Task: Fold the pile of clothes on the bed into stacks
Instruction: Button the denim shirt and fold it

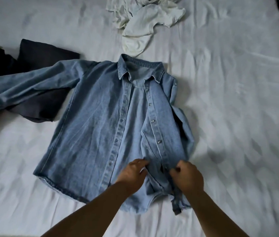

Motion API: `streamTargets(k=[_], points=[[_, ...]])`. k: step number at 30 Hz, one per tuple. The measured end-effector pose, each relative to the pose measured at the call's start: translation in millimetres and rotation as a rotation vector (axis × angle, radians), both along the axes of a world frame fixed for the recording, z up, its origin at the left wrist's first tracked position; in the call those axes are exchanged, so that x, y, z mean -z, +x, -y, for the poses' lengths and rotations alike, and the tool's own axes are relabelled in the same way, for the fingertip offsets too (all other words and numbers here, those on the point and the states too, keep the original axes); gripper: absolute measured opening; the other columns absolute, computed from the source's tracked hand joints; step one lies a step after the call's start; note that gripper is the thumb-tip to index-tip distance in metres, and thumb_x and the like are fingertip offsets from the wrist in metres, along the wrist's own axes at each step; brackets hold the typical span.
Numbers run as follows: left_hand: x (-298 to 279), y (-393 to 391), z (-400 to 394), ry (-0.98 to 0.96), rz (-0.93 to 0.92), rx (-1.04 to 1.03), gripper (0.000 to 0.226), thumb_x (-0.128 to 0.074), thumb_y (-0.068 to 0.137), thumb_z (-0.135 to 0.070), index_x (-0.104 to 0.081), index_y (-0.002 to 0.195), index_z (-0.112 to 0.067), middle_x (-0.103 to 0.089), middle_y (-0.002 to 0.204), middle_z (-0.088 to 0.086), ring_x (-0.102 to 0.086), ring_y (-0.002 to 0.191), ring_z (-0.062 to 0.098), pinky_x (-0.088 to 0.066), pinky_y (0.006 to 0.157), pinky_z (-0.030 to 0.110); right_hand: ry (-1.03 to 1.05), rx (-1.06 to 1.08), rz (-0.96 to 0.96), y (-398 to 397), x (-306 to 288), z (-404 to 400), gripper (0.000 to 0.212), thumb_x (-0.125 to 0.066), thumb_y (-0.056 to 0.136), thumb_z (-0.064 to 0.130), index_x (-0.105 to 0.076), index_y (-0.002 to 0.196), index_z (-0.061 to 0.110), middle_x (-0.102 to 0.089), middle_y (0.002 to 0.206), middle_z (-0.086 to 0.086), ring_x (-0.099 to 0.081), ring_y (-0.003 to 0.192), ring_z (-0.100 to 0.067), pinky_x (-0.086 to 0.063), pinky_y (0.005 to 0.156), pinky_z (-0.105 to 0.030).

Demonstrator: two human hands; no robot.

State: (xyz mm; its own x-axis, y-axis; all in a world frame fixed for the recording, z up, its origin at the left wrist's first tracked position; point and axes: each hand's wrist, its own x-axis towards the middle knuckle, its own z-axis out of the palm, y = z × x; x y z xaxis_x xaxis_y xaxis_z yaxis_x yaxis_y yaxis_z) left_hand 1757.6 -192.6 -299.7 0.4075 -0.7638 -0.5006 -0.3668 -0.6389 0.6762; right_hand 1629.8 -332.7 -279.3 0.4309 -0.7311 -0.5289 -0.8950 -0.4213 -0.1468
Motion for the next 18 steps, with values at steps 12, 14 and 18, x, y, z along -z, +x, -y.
streamTargets(k=[12,14,18], points=[[-6,3,-20,-0.016,-0.125,-0.159,0.029,-0.052,0.093,-0.01,-0.063,0.117,-0.023,-0.06,0.112,-0.01,-0.055,0.093,-0.009,-0.033,0.079,0.0,0.006,0.174,0.071,29,-25,11,0.016,-0.047,0.091,0.019,-0.057,0.088,0.006,-0.062,0.105,-0.022,-0.057,0.099,-0.038,-0.04,0.074,-0.035],[-15,3,-22,-0.05,-0.239,-0.29,0.022,-0.055,0.093,-0.012,-0.065,0.103,-0.029,-0.063,0.092,-0.008,-0.056,0.07,-0.01,-0.041,0.068,0.006,0.045,0.244,0.266,48,-54,17,0.025,-0.051,0.087,0.016,-0.04,0.066,0.01,-0.06,0.09,-0.025,-0.055,0.086,-0.04,-0.034,0.067,-0.036],[-31,18,-31,-0.129,-0.505,-0.645,0.016,-0.051,0.094,-0.032,-0.065,0.094,-0.024,-0.069,0.092,0.002,-0.064,0.066,-0.001,-0.048,0.068,0.018,0.182,0.091,0.463,109,-96,-15,0.036,-0.053,0.085,0.014,-0.027,0.059,0.014,-0.047,0.062,-0.007,-0.04,0.067,-0.03,-0.022,0.058,-0.031]])
